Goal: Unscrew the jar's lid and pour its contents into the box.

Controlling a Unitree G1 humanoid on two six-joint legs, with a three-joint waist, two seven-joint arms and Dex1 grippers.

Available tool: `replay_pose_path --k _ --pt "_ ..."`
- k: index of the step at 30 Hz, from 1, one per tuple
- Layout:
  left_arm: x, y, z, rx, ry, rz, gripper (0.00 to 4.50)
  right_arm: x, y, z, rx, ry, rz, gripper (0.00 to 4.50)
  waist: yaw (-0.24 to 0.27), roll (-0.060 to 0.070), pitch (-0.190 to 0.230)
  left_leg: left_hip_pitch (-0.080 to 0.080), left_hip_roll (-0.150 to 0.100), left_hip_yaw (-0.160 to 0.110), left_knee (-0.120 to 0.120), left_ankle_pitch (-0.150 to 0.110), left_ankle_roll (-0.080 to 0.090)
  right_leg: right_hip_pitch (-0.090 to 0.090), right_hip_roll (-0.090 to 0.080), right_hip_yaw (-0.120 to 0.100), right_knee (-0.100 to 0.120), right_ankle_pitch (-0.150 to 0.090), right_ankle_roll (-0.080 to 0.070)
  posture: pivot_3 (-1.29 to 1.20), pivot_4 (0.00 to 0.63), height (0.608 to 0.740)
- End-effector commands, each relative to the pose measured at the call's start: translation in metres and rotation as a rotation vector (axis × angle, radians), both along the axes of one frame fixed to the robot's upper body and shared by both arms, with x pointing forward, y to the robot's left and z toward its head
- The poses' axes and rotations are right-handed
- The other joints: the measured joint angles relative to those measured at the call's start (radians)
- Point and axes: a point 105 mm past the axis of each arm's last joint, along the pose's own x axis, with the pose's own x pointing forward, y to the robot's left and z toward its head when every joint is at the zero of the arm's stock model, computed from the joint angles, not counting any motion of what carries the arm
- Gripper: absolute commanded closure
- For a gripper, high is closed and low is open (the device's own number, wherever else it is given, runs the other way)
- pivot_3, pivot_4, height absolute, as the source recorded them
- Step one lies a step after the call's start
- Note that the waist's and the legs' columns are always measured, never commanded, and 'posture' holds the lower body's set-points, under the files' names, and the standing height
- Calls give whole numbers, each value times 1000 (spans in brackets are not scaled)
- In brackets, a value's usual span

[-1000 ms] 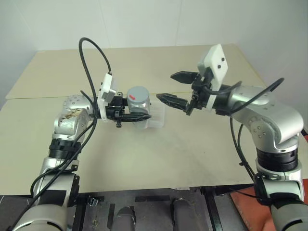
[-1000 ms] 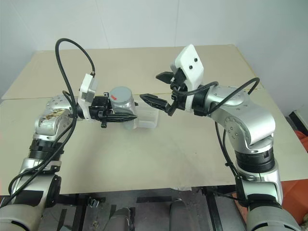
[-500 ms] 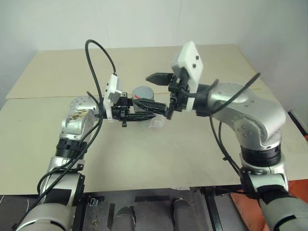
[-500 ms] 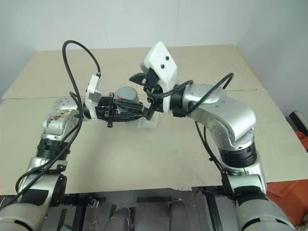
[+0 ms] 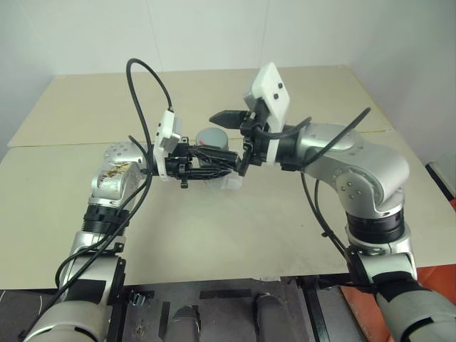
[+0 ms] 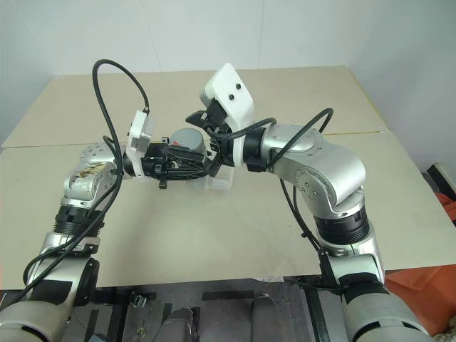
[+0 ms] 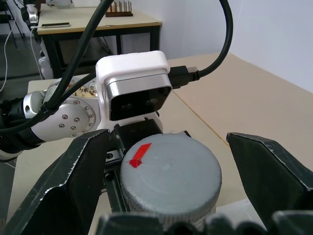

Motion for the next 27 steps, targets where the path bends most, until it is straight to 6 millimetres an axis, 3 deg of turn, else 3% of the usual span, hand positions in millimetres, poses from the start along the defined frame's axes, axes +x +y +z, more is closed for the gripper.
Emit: replay_pose_path --k 1,4,10,15,20,24,27 --pt "-2 -1 10 -2 -53 -9 2552 -7 3 7 -4 -42 24 36 0 0 0 0 0 0 0 0 0 0 0 0 0 0 0 0 150 740" --pt "-2 0 10 -3 -55 -8 2552 -7 3 7 -4 -38 26 197 -1 0 0 0 0 0 0 0 0 0 0 0 0 0 0 0 150 740" --pt "-1 2 10 -1 -57 -3 2552 -6 1 9 -2 -38 24 1783 0 0 0 0 0 0 0 0 0 0 0 0 0 0 0 0 150 740" --pt "-1 3 9 5 -56 1 2552 -4 -3 12 5 -41 18 1784 0 0 0 0 0 0 0 0 0 0 0 0 0 0 0 0 150 740" --pt "-3 8 0 36 -45 6 2552 -2 -11 33 95 6 10 1784 -1 0 0 0 0 0 0 0 0 0 0 0 0 0 0 0 150 740" --pt "-2 16 1 39 -40 31 2552 5 -28 54 188 -11 -64 1784 0 0 0 0 0 0 0 0 0 0 0 0 0 0 0 0 150 740" --pt "0 22 4 36 -45 60 2552 14 -48 55 220 -17 -158 1784 2 0 0 0 0 0 0 0 0 0 0 0 0 0 0 0 150 740"
